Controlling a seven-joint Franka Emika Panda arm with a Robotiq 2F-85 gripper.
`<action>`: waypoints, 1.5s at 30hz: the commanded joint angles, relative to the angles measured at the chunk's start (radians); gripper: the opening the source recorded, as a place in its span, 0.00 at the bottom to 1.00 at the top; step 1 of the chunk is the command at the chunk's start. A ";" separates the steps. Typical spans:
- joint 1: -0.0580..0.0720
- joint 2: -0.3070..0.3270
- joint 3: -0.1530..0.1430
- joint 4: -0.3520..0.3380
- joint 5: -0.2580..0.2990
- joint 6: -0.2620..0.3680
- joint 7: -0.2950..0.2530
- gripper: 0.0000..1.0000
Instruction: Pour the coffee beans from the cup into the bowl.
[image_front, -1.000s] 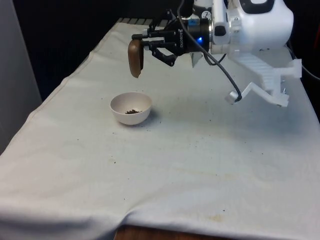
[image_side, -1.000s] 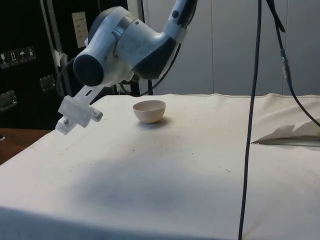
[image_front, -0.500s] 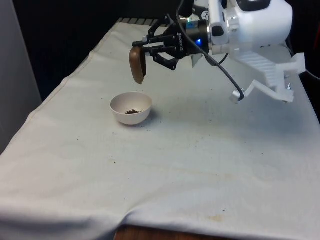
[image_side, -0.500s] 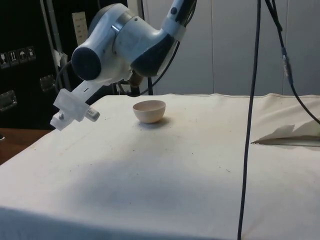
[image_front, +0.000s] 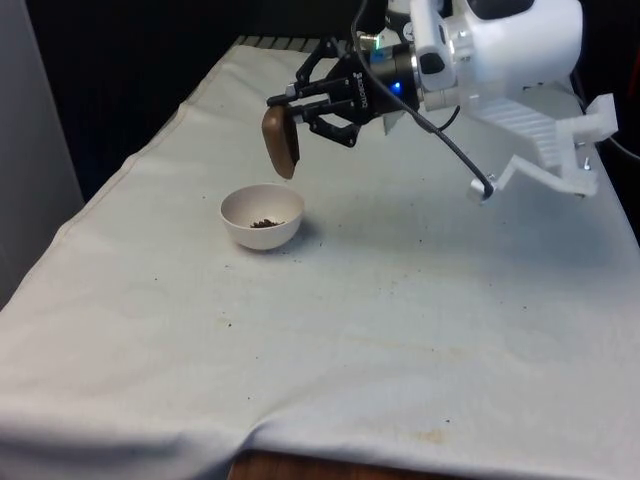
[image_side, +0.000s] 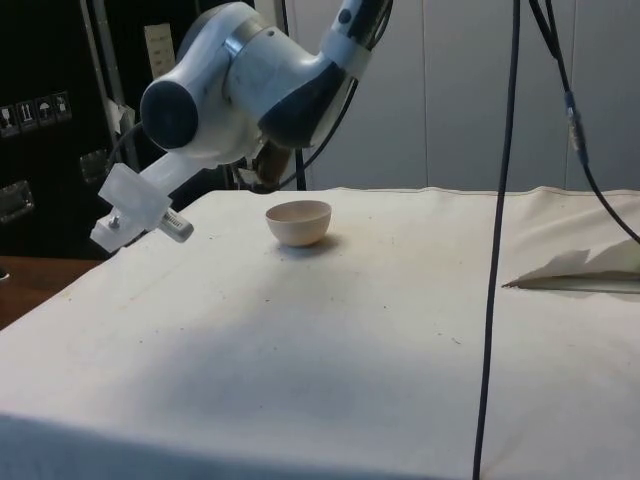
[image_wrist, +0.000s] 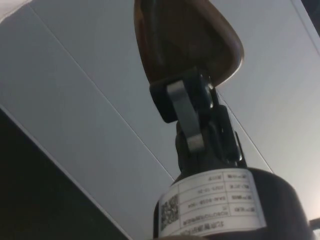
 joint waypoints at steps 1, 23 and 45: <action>-0.008 -0.005 0.005 -0.002 0.011 0.022 -0.004 0.01; -0.026 -0.014 0.000 -0.002 0.093 0.127 -0.007 0.01; -0.037 -0.016 -0.010 0.001 0.172 0.222 -0.010 0.01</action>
